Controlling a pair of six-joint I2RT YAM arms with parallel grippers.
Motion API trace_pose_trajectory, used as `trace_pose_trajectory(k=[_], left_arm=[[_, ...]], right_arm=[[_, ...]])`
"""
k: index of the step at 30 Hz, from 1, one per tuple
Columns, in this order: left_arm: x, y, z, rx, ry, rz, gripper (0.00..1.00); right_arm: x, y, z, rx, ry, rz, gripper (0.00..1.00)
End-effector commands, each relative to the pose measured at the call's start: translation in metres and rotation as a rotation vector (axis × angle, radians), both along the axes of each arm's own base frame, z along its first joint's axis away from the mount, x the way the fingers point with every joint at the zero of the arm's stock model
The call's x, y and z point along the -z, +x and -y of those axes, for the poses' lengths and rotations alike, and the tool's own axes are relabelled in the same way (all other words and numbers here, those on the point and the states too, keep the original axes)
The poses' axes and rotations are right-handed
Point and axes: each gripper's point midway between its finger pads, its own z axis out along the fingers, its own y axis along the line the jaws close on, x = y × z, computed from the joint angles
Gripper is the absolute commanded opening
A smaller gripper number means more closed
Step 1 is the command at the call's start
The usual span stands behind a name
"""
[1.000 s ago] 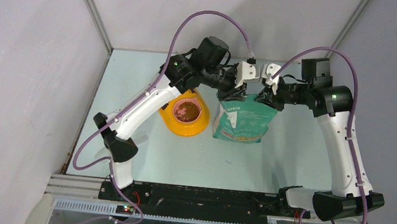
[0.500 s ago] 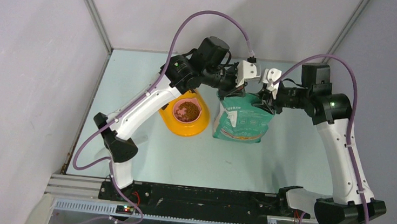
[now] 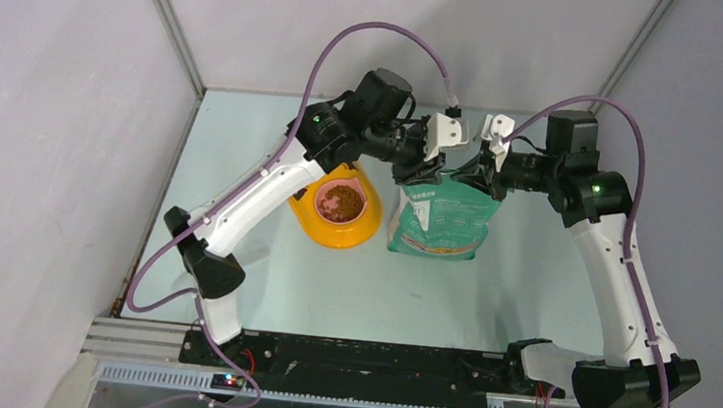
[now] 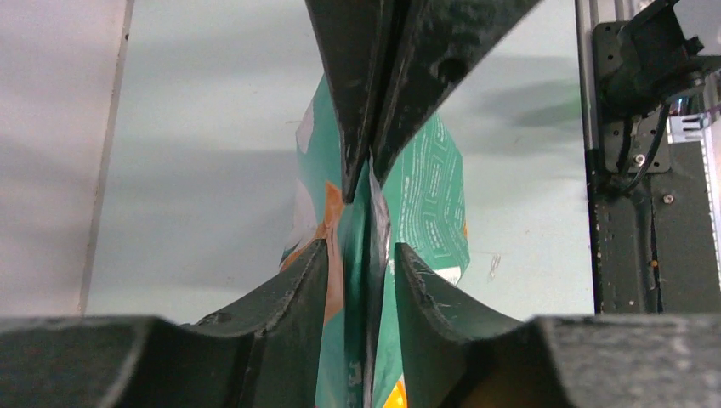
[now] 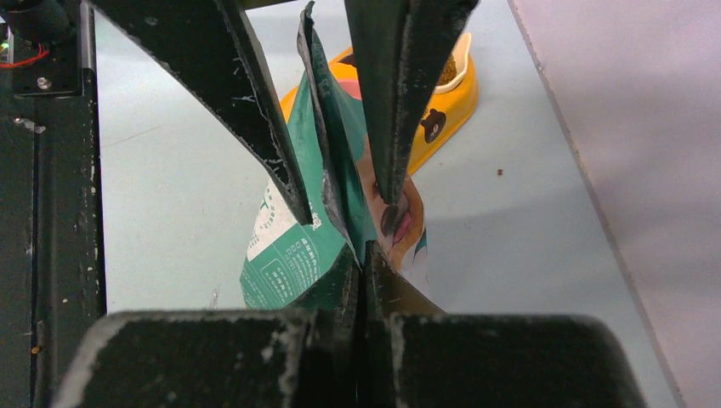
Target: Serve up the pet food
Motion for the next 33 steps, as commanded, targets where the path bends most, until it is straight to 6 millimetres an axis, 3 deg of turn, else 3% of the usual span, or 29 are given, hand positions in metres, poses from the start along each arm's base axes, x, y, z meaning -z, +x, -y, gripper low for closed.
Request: trace_pose_trajectory(k=[1, 4, 6, 8, 11, 13, 14, 15, 18, 19, 21, 24, 26, 27, 29, 33], left_arm=[[-0.014, -0.004, -0.027, 0.009, 0.016, 0.040, 0.38], [-0.004, -0.001, -0.038, 0.005, 0.055, 0.024, 0.28], [-0.003, 0.001, -0.045, -0.005, 0.052, 0.001, 0.05], [-0.003, 0.003, -0.051, -0.015, 0.051, -0.004, 0.01], [-0.006, 0.006, -0.060, -0.043, 0.059, 0.015, 0.00], [-0.006, 0.008, -0.065, -0.059, 0.061, 0.028, 0.12], [-0.008, 0.009, -0.067, -0.074, 0.060, 0.042, 0.25], [-0.004, 0.010, -0.069, -0.074, 0.066, 0.043, 0.27], [-0.006, 0.008, -0.072, -0.071, 0.064, 0.050, 0.18], [-0.005, 0.007, -0.073, -0.070, 0.068, 0.046, 0.09], [-0.004, 0.005, -0.072, -0.062, 0.066, 0.033, 0.01], [-0.004, 0.003, -0.069, -0.058, 0.053, 0.010, 0.00], [-0.005, 0.001, -0.068, -0.057, 0.046, 0.002, 0.00], [-0.006, 0.001, -0.068, -0.056, 0.041, 0.001, 0.00], [-0.007, 0.001, -0.067, -0.058, 0.032, 0.000, 0.00], [-0.011, 0.000, -0.066, -0.058, 0.017, -0.005, 0.00]], right_arm=[[-0.014, -0.003, -0.010, -0.060, 0.071, 0.003, 0.00], [-0.017, -0.002, -0.008, -0.054, 0.071, 0.004, 0.00], [-0.017, -0.002, -0.007, -0.052, 0.066, 0.008, 0.00], [-0.017, -0.002, -0.005, -0.049, 0.060, 0.012, 0.00], [-0.019, -0.002, -0.003, -0.045, 0.058, 0.013, 0.00], [-0.018, -0.003, -0.002, -0.044, 0.056, 0.008, 0.00], [-0.018, -0.004, -0.001, -0.044, 0.054, 0.003, 0.00], [-0.017, -0.004, -0.001, -0.043, 0.052, 0.006, 0.00], [-0.017, -0.004, 0.000, -0.040, 0.051, 0.004, 0.00], [-0.017, -0.004, 0.000, -0.040, 0.051, 0.004, 0.00], [-0.017, -0.003, -0.001, -0.039, 0.054, 0.002, 0.00], [-0.018, -0.002, -0.004, -0.036, 0.061, -0.010, 0.00], [-0.017, -0.002, -0.008, -0.038, 0.062, -0.015, 0.09], [-0.016, -0.002, -0.010, -0.041, 0.061, -0.015, 0.24], [-0.012, -0.001, -0.017, -0.045, 0.053, -0.024, 0.38], [-0.011, 0.002, -0.031, -0.053, 0.069, -0.058, 0.43]])
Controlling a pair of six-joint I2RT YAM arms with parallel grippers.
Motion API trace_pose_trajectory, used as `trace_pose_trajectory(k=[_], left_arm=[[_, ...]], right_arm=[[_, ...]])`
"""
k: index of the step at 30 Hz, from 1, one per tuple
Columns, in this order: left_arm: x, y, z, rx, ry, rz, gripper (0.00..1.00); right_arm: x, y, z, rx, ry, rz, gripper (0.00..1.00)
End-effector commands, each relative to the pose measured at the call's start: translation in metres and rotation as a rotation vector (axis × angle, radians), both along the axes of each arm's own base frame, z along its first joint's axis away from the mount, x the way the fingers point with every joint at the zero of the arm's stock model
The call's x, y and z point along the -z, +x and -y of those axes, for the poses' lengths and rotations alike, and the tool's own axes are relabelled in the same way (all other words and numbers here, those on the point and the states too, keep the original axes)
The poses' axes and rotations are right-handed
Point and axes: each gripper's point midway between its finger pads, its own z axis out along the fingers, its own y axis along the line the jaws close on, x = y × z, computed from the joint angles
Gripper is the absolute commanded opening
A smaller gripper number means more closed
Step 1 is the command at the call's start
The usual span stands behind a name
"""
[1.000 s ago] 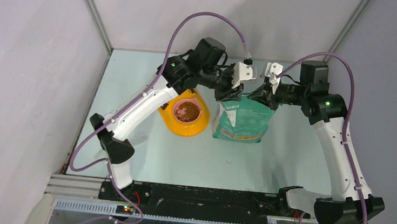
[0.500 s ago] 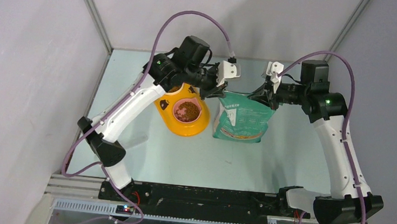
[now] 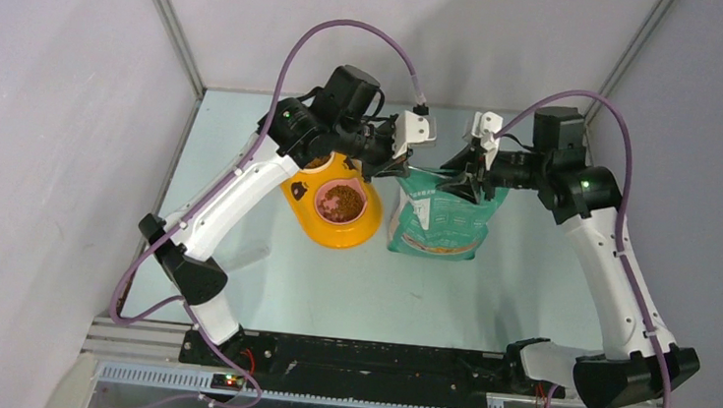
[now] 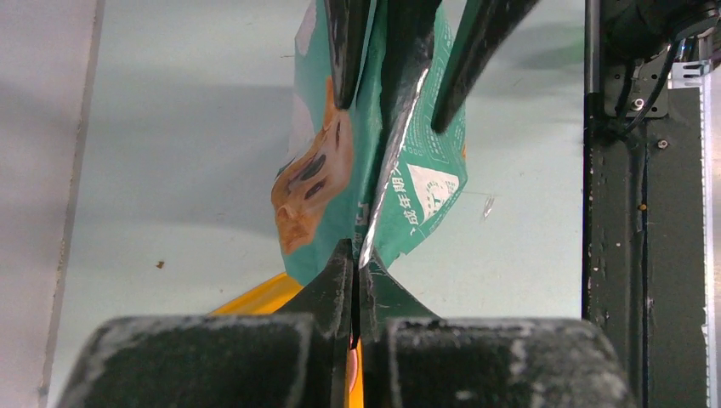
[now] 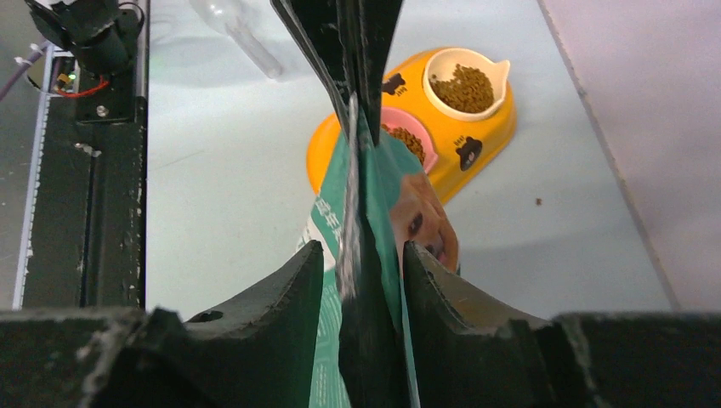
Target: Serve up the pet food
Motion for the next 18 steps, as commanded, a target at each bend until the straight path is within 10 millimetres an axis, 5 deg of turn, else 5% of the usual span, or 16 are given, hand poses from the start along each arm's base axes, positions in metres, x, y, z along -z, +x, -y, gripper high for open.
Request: trace_pose_trajectory(k=[1, 5, 6, 7, 11, 14, 17, 18], left_arm=[[-0.026, -0.004, -0.007, -0.015, -0.064, 0.034, 0.00], [-0.030, -0.006, -0.007, -0.016, -0.077, 0.031, 0.00], [-0.031, -0.006, -0.007, -0.016, -0.081, 0.032, 0.00], [-0.031, -0.006, -0.007, -0.015, -0.081, 0.034, 0.00], [-0.033, -0.006, -0.008, -0.021, -0.082, 0.040, 0.00], [-0.033, -0.005, -0.009, -0.024, -0.081, 0.042, 0.00], [-0.033, -0.004, -0.010, -0.029, -0.079, 0.040, 0.00], [-0.033, -0.004, -0.011, -0.031, -0.078, 0.039, 0.00]], right_arm=[[-0.012, 0.011, -0.017, -0.004, 0.039, 0.007, 0.42], [-0.010, 0.019, -0.024, 0.010, 0.039, -0.021, 0.23], [-0.008, 0.022, -0.023, 0.018, 0.030, -0.017, 0.06], [-0.006, 0.022, -0.023, 0.023, 0.023, -0.017, 0.02], [-0.002, 0.022, -0.016, 0.043, -0.002, -0.010, 0.00], [-0.001, 0.027, -0.009, 0.100, -0.025, -0.002, 0.31], [-0.001, 0.027, 0.000, 0.108, -0.047, 0.018, 0.01], [-0.005, 0.029, 0.004, 0.108, -0.043, 0.027, 0.00]])
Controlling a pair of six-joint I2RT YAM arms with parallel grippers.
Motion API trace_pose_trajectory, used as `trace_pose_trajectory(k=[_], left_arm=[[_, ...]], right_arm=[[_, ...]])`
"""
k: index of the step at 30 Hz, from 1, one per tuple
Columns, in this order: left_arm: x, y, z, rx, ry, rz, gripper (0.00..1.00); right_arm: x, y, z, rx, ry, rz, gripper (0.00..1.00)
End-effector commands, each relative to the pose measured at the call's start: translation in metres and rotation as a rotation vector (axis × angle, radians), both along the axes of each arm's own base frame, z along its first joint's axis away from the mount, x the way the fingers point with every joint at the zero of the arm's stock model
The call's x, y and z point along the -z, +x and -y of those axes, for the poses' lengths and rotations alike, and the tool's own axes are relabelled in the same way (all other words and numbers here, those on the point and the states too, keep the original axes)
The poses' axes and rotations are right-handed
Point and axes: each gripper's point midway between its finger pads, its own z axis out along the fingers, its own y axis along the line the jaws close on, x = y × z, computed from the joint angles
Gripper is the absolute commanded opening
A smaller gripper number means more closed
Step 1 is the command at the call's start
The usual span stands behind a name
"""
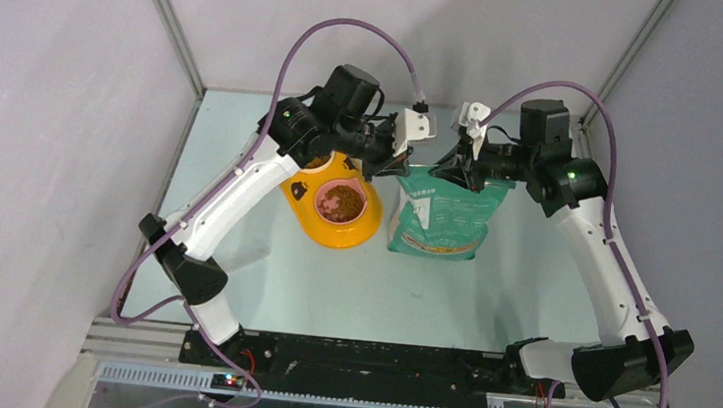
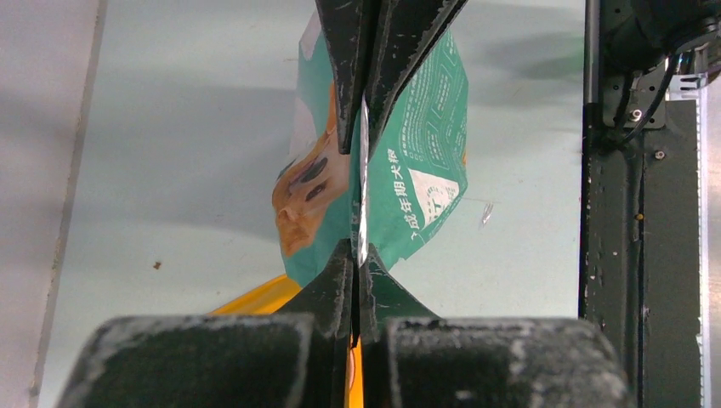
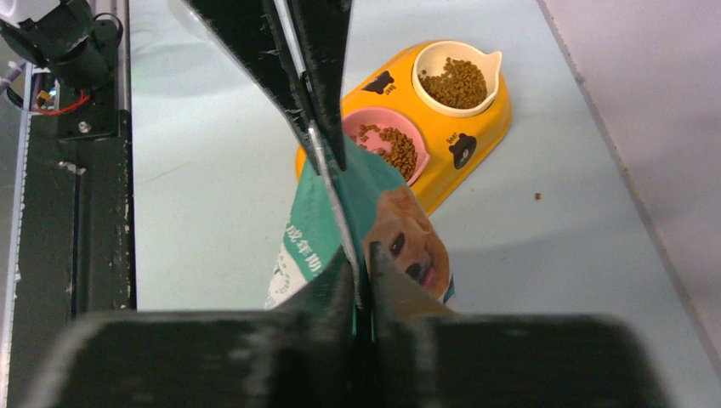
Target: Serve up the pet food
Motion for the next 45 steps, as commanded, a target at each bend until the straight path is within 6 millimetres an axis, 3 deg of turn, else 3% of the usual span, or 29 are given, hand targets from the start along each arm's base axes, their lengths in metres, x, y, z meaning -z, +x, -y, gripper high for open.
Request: trace_pose_trajectory(k=[1, 2, 3, 5, 6, 9, 10, 12, 14, 15, 18, 19, 20, 21, 22, 23, 27, 28, 31, 33, 34, 37, 40, 45], left_arm=[[-0.032, -0.005, -0.011, -0.015, -0.067, 0.054, 0.00], [-0.032, -0.006, -0.012, -0.015, -0.065, 0.054, 0.00], [-0.031, -0.005, -0.013, -0.018, -0.064, 0.054, 0.00], [-0.030, -0.003, -0.015, -0.023, -0.061, 0.051, 0.00], [-0.029, -0.003, -0.016, -0.026, -0.060, 0.048, 0.00], [-0.027, -0.001, -0.017, -0.032, -0.057, 0.043, 0.00], [-0.026, -0.001, -0.017, -0.032, -0.056, 0.041, 0.00], [-0.025, -0.001, -0.017, -0.032, -0.055, 0.037, 0.00], [-0.025, 0.000, -0.018, -0.035, -0.054, 0.036, 0.00], [-0.024, 0.000, -0.019, -0.036, -0.053, 0.035, 0.00], [-0.025, 0.001, -0.020, -0.041, -0.053, 0.036, 0.00], [-0.025, 0.001, -0.021, -0.041, -0.053, 0.037, 0.00], [-0.025, 0.002, -0.022, -0.045, -0.052, 0.036, 0.00], [-0.024, 0.002, -0.022, -0.045, -0.051, 0.035, 0.00], [-0.024, 0.002, -0.023, -0.047, -0.051, 0.035, 0.00], [-0.025, 0.003, -0.023, -0.048, -0.052, 0.037, 0.00], [-0.023, 0.003, -0.023, -0.049, -0.050, 0.033, 0.00], [-0.023, 0.003, -0.023, -0.051, -0.050, 0.031, 0.00], [-0.023, 0.003, -0.024, -0.051, -0.048, 0.030, 0.00], [-0.022, 0.003, -0.024, -0.050, -0.047, 0.027, 0.00], [-0.021, 0.003, -0.024, -0.052, -0.045, 0.025, 0.00], [-0.020, 0.003, -0.026, -0.053, -0.042, 0.022, 0.00], [-0.018, 0.002, -0.026, -0.055, -0.040, 0.018, 0.00], [-0.018, 0.003, -0.026, -0.057, -0.042, 0.017, 0.00]], right_arm=[[-0.009, 0.008, 0.022, 0.066, -0.041, 0.036, 0.00], [-0.013, 0.009, 0.026, 0.080, -0.037, 0.027, 0.00], [-0.013, 0.011, 0.029, 0.106, -0.040, 0.015, 0.17], [-0.015, 0.015, 0.037, 0.147, -0.057, 0.029, 0.41], [-0.015, 0.014, 0.040, 0.152, -0.071, 0.028, 0.44], [-0.016, 0.007, 0.048, 0.108, -0.093, 0.045, 0.02], [-0.018, 0.004, 0.048, 0.094, -0.092, 0.029, 0.00], [-0.019, 0.004, 0.053, 0.104, -0.097, 0.016, 0.00], [-0.017, 0.007, 0.061, 0.140, -0.125, 0.027, 0.31], [-0.015, 0.008, 0.063, 0.149, -0.136, 0.035, 0.35], [-0.012, 0.010, 0.072, 0.156, -0.179, 0.090, 0.01], [-0.012, 0.011, 0.077, 0.165, -0.183, 0.088, 0.00], [-0.012, 0.013, 0.081, 0.179, -0.186, 0.087, 0.02], [-0.013, 0.014, 0.083, 0.193, -0.186, 0.088, 0.11], [-0.013, 0.017, 0.088, 0.218, -0.195, 0.087, 0.25], [-0.015, 0.017, 0.090, 0.225, -0.199, 0.098, 0.27], [-0.016, 0.020, 0.101, 0.250, -0.223, 0.130, 0.10], [-0.019, 0.021, 0.105, 0.246, -0.226, 0.146, 0.01], [-0.019, 0.015, 0.109, 0.238, -0.220, 0.119, 0.00], [-0.023, 0.020, 0.114, 0.289, -0.211, 0.115, 0.19], [-0.022, 0.027, 0.119, 0.321, -0.225, 0.134, 0.35], [-0.024, 0.024, 0.129, 0.321, -0.243, 0.190, 0.01], [-0.027, 0.027, 0.137, 0.354, -0.238, 0.184, 0.04], [-0.030, 0.020, 0.138, 0.327, -0.206, 0.175, 0.00]])
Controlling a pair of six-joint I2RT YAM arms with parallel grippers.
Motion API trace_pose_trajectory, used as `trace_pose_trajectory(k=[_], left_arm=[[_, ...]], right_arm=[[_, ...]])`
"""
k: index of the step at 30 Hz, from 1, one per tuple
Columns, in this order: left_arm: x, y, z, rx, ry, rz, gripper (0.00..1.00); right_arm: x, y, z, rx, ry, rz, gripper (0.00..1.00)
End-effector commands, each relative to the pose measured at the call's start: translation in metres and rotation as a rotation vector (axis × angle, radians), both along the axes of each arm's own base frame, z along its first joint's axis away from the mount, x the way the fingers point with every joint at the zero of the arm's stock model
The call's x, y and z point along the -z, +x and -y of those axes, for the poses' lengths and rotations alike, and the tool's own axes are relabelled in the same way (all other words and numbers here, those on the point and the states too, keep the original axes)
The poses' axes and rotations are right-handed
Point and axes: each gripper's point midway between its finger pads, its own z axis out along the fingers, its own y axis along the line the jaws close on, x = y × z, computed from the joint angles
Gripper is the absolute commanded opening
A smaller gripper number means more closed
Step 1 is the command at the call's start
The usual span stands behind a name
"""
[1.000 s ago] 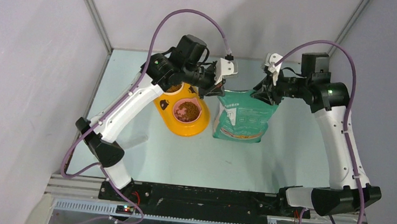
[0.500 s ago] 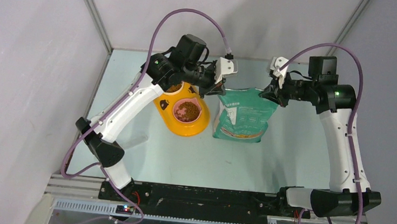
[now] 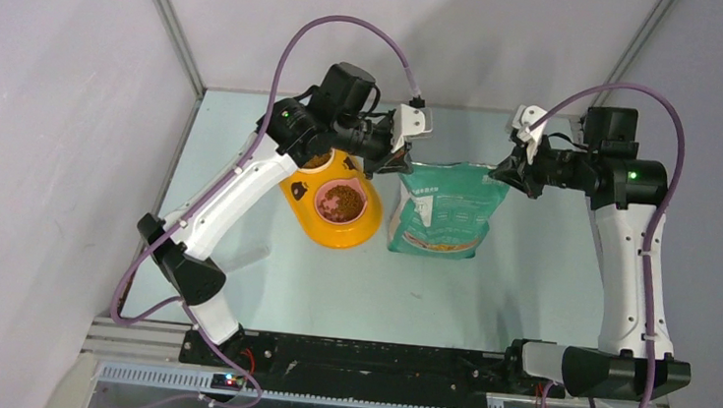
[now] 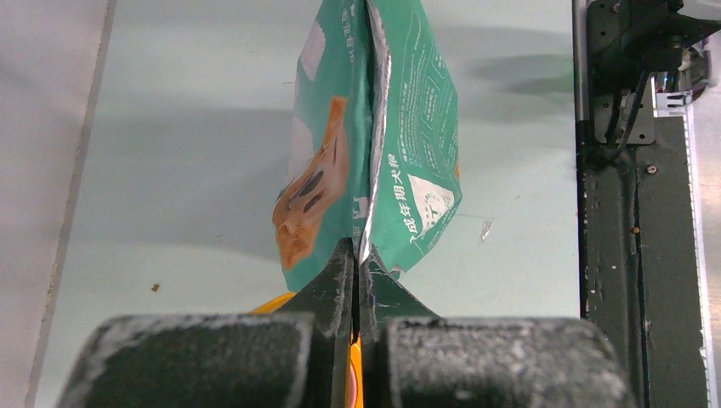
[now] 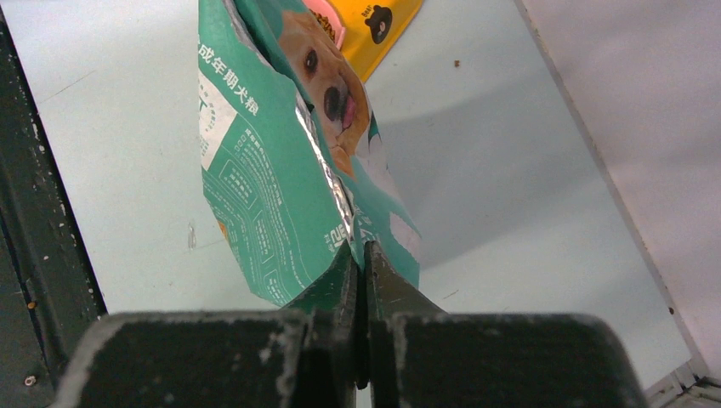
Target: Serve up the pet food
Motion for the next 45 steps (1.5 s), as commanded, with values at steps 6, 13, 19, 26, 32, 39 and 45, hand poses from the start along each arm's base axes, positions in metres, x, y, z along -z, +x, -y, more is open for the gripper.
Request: trace_pose_trajectory(k=[6, 13, 19, 26, 32, 39, 45], left_arm=[[-0.014, -0.001, -0.031, -0.084, 0.022, 0.022, 0.00], [-0.011, -0.001, -0.036, -0.090, 0.027, 0.026, 0.00], [-0.014, 0.000, -0.032, -0.086, 0.005, 0.013, 0.00], [-0.014, 0.004, -0.037, -0.108, 0.010, 0.028, 0.04], [-0.007, 0.005, -0.066, -0.168, 0.020, 0.037, 0.47], [0.031, 0.003, -0.129, -0.314, 0.060, 0.050, 0.58], [0.048, 0.045, -0.200, -0.768, -0.002, 0.037, 0.93]], right_arm=[[-0.028, 0.018, 0.038, 0.120, -0.075, 0.173, 0.00], [-0.019, 0.019, 0.049, 0.164, -0.122, 0.158, 0.24], [-0.019, 0.013, 0.044, 0.135, -0.079, 0.141, 0.00], [-0.030, 0.013, 0.054, 0.202, -0.032, 0.164, 0.00], [-0.032, 0.012, 0.084, 0.379, 0.046, 0.122, 0.37], [-0.025, 0.009, 0.141, 0.656, 0.228, 0.029, 0.67], [-0.002, 0.028, 0.207, 1.128, 0.329, -0.077, 0.78]])
